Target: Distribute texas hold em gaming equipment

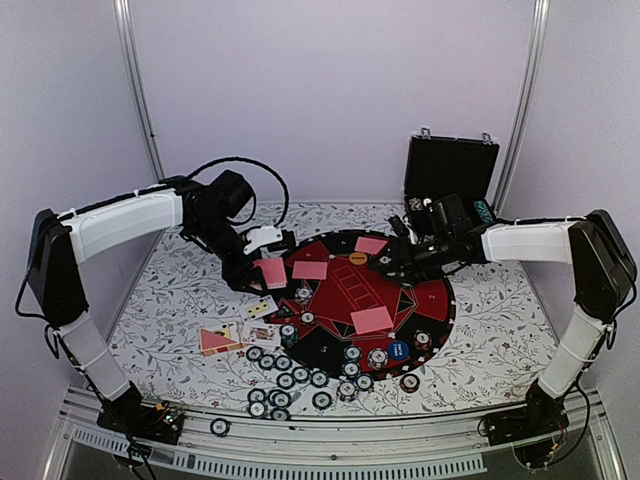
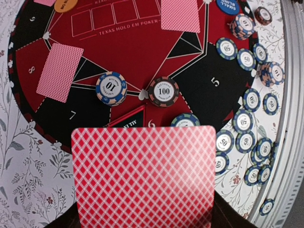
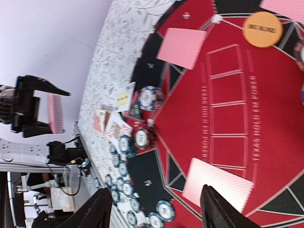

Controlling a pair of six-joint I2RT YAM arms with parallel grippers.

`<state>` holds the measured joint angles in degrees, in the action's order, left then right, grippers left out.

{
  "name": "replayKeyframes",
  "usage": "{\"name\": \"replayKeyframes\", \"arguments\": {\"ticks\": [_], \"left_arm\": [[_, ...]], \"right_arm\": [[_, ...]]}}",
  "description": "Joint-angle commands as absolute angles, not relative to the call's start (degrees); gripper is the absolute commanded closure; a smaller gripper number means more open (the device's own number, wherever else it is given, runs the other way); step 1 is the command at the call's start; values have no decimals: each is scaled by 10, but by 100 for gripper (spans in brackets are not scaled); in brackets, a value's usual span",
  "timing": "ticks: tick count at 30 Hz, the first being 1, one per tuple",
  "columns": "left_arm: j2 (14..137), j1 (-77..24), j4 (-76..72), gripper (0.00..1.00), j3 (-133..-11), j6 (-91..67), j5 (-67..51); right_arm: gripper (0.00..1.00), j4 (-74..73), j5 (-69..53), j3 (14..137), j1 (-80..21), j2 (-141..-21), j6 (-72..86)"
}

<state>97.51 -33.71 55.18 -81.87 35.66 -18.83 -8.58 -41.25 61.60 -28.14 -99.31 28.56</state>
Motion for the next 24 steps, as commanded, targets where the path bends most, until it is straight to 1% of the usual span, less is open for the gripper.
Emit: {"name": "replayKeyframes", "arguments": {"ticks": [1,4,9,15,24], "left_arm": [[968,-343,550,82,-840,363,-204],[971,-344,550,82,-847,361,-203],[975,-346,550,82,-854,359,-203],[974,-347,549,82,-855,358,-202],[974,-349,543,82,-853,355,-207]], "right_arm": [[28,84,-516,635,-318,-1001,392],[27,148,-548,678,-348,-1046,457],[26,213,-571,763,-398,-1133,522],[25,216,-582,842,-431,-1214,551],[25,257,-597,892,-446,-1278,602]]}}
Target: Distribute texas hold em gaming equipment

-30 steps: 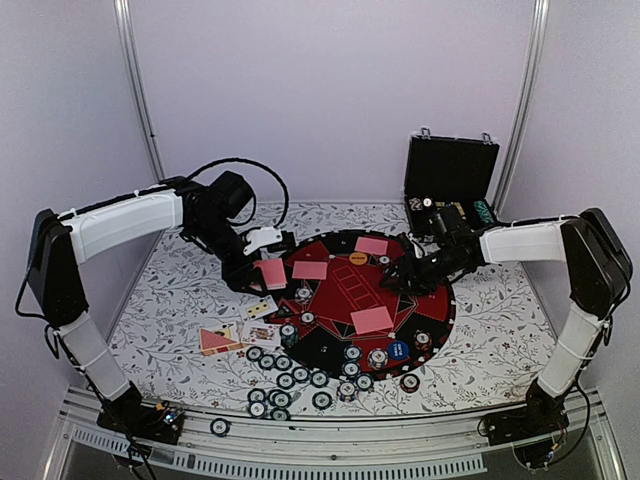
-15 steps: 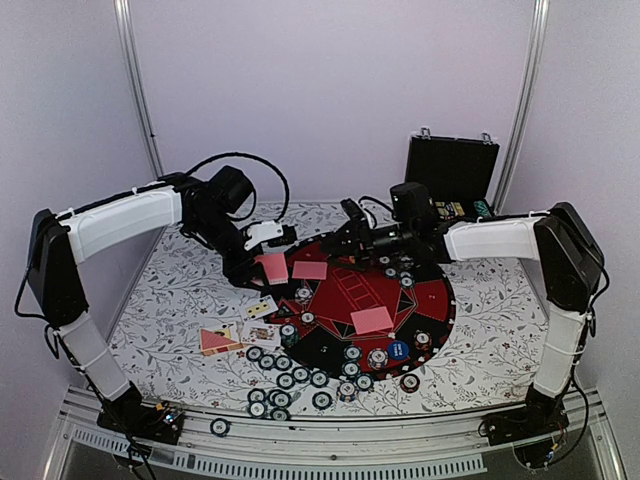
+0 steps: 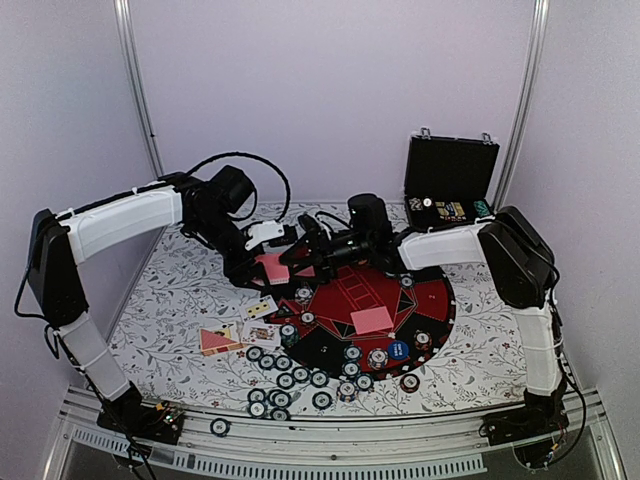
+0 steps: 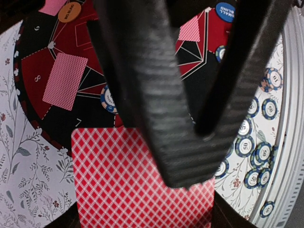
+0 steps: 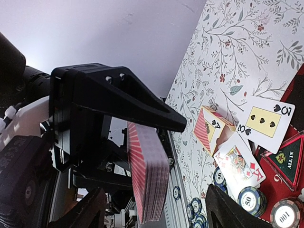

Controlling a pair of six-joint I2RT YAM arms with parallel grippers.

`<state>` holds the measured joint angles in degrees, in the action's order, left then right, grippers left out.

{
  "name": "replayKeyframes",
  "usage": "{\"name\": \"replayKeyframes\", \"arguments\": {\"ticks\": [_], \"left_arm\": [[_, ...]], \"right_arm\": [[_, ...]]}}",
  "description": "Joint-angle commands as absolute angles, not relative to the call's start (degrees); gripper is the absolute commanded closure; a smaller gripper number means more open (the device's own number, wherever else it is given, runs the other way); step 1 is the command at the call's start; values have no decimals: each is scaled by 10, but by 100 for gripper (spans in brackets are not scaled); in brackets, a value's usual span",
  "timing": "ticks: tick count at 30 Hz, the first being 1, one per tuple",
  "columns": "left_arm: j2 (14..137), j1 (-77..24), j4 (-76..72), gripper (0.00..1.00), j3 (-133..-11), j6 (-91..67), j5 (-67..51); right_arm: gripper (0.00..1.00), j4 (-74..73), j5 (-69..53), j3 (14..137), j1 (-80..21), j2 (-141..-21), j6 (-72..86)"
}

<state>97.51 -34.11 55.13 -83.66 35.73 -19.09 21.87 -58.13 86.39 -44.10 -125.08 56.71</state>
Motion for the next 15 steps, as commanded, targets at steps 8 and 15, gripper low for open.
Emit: {"name": "replayKeyframes", "arguments": {"ticks": [8,15], "left_arm": [[975,-350,542,82,-856,355,-208],[973,-351,542,83,-858,355,-207]], "right_arm": [[26,264,-600,959,-461,-1331,629],[31,271,-602,958,-465,-1347,638]]}}
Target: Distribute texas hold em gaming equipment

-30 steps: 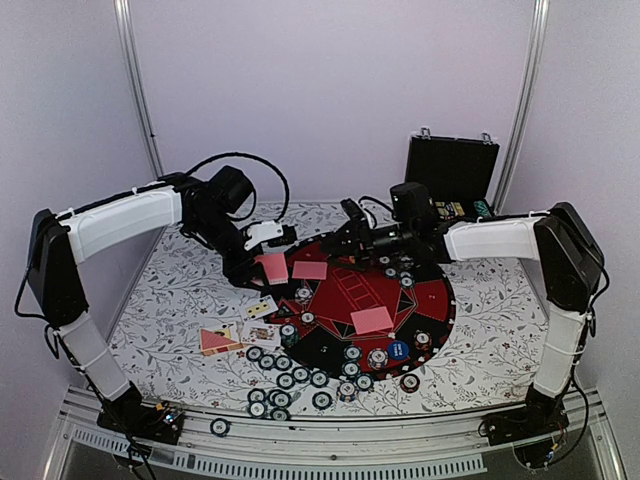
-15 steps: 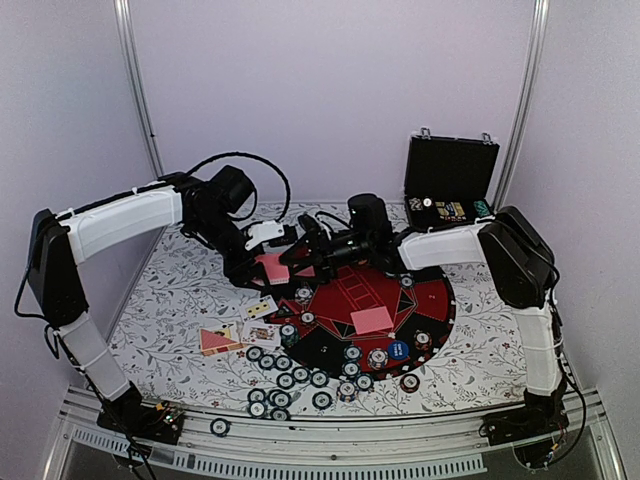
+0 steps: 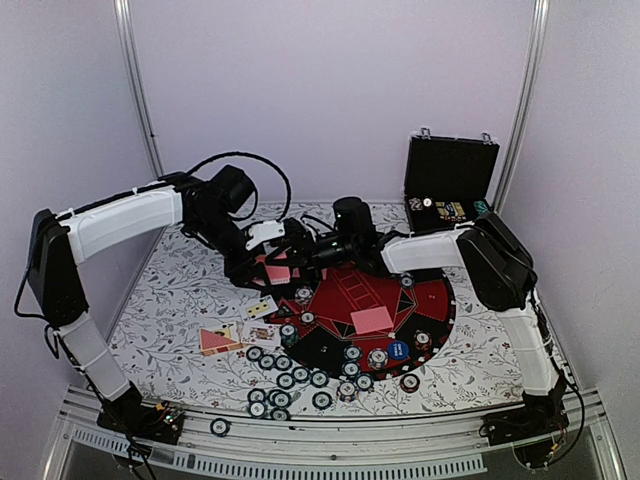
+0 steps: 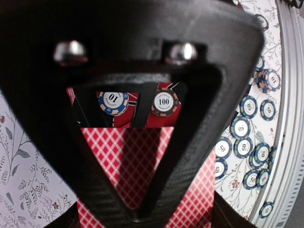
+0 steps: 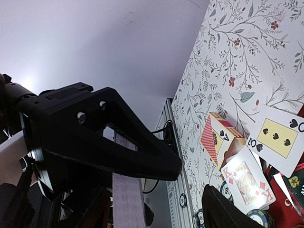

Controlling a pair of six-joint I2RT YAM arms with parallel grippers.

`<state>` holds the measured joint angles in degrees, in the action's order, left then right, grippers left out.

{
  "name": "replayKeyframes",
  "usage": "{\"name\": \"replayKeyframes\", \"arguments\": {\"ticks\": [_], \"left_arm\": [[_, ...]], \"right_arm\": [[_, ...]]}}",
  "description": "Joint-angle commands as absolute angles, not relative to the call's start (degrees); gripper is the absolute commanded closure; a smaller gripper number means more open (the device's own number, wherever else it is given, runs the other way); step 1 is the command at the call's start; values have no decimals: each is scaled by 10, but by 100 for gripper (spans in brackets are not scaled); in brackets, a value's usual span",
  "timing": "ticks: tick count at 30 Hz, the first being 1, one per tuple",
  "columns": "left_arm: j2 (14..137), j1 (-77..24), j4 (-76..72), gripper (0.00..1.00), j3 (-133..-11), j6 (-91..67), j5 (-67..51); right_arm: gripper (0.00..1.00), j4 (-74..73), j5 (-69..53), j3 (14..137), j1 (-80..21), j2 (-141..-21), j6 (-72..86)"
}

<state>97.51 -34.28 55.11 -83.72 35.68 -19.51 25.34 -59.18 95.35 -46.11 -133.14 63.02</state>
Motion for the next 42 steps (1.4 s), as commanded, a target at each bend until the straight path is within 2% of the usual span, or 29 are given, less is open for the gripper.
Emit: {"name": "replayKeyframes", "arguments": {"ticks": [1,6,10,13,21,27,30,42], "left_arm": [[974,-351,542,83,-859,355,-206],[978,-351,542,83,-865,352,-208],[977,-352,542,83,-862,353,-207],[975,-352,543,83,-860,355,-205],[973,-351,544,83,-857,355,-205],[971,-351,544,83,-856,353,-205],[970,-351,544,83,-852,354,-202],[965,-348,540,83,-834,362,-192]], "right_arm": [[31,271,-602,955,-464,-1347,638],[34,286,-609,958,-465,-1357,652],[48,293,-614,954,-459,-1360,658],[54,304,-614,933,-448,-1351,662],[58,326,-611,865,-424,-1306,659],[59,325,-614,855,-418,-1298,656],[63,325,-615,851,-414,-1294,655],[87,323,-618,815,-393,-1259,646]]}}
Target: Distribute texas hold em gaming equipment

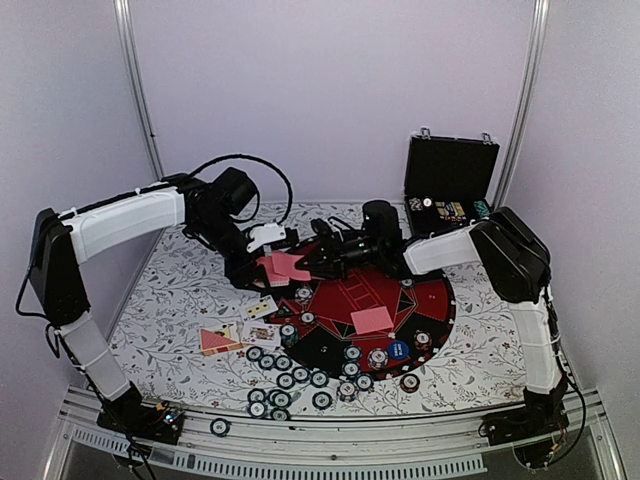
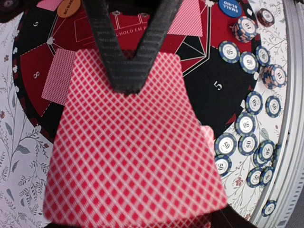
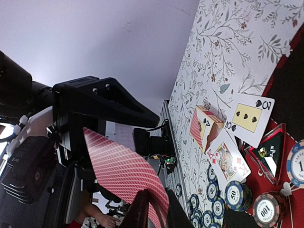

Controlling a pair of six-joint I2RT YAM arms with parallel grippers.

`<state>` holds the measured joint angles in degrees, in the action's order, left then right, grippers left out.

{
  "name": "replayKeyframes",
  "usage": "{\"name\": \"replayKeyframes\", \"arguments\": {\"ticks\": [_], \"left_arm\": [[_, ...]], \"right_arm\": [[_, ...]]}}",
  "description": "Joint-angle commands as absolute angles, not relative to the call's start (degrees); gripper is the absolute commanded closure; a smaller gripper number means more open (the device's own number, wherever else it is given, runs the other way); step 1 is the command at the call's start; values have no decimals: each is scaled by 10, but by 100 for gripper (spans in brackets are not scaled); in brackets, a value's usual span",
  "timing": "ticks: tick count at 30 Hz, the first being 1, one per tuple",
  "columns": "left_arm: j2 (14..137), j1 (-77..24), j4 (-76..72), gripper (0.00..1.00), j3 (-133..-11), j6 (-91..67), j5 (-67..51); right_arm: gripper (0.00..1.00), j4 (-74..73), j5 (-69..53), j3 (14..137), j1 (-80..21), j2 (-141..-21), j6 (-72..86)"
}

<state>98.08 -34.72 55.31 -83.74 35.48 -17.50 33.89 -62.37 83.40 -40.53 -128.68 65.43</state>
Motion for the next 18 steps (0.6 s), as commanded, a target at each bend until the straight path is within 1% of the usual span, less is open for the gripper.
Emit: {"name": "replayKeyframes", "arguments": {"ticks": [1,4,11,14,18], "left_arm": [[966,-348,540,83,-833,362,-191],[965,-346,539,83,-829,363,-189],[960,-341,540,83,-820,366,-187],[959,-339,541,83,-818,366,-188],[959,-339,544,83,-821,365,-193]], "right_arm": [[90,323,-618,813,-391,-1257,646],[94,323,-619,807,-385,-1250,646],[96,317,-623,801,-335,-1241,640],[96,293,-619,820,-313,-1253,628],[96,212,-597,884,-299,-1287,582]]}}
